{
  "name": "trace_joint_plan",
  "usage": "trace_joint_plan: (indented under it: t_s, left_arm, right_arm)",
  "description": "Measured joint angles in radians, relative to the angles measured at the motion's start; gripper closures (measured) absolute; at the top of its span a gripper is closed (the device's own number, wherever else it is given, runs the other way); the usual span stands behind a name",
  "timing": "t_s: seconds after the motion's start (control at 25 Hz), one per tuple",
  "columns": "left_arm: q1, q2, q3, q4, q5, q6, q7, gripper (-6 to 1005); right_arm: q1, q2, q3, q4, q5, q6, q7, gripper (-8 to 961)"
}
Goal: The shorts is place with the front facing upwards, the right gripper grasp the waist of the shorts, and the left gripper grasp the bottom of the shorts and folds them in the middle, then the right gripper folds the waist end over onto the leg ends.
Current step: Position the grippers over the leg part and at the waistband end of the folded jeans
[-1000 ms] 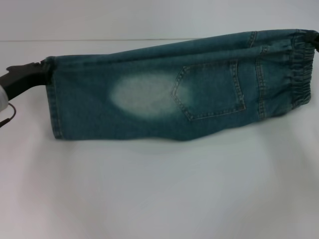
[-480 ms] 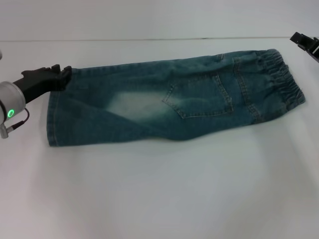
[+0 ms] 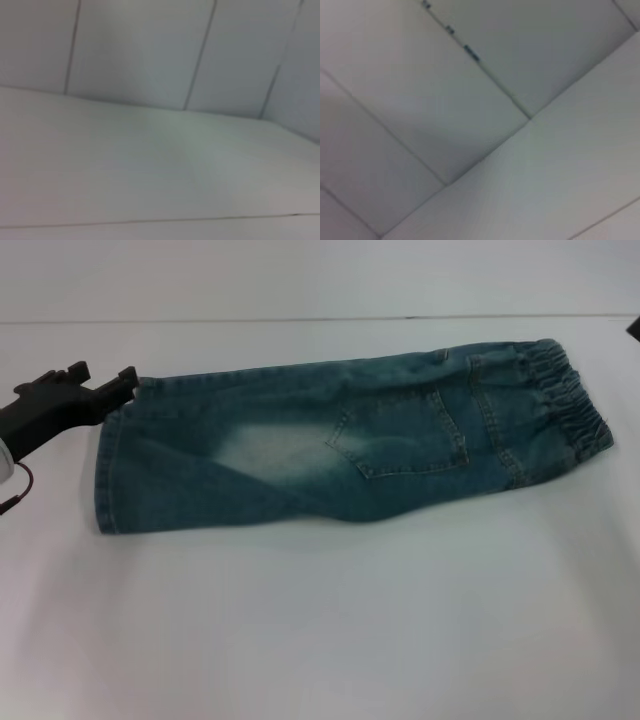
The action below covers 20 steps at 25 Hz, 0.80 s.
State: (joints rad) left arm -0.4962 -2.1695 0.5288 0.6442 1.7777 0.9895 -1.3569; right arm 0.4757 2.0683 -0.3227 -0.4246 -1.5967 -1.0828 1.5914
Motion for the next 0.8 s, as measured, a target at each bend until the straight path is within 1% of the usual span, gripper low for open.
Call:
trace_joint_plan:
  t_s: [0.08,0.16,0.32,0.52,0.64,0.8]
  left_arm:
    - [0.011,-0.001,0.001,0.0,-0.012,0.046,0.016,383]
    - [0.02,-0.001,0.006,-0.003,-0.021,0.083,0.024,298]
    - [0.029,-0.001,0.017,-0.013,-0.026,0.145,0.025,124]
    - [0.033,-0.001,0.069,-0.02,-0.027,0.181,0.025,87]
    - [0.033,-0.001,0.095,-0.033,-0.027,0.175,0.025,65]
    - [0.033,-0.001,0.103,-0.042,-0.028,0.171,0.026,66]
  right_arm:
    - [-0.022,-0.002,-0.017,0.0,-0.001,-0.033,-0.031,276]
    - [-0.039,0.0,-0.044,0.0,-0.001,-0.037,-0.056,203]
    - [-0.05,0.004,-0.1,-0.001,-0.002,0.002,-0.082,57]
    - [-0.036,0.007,-0.155,0.003,-0.003,0.089,-0.083,-3]
    - [-0.022,0.007,-0.187,0.003,-0.003,0.131,-0.077,-2]
    - [-0.003,0.007,-0.208,0.002,-0.003,0.16,-0.077,0]
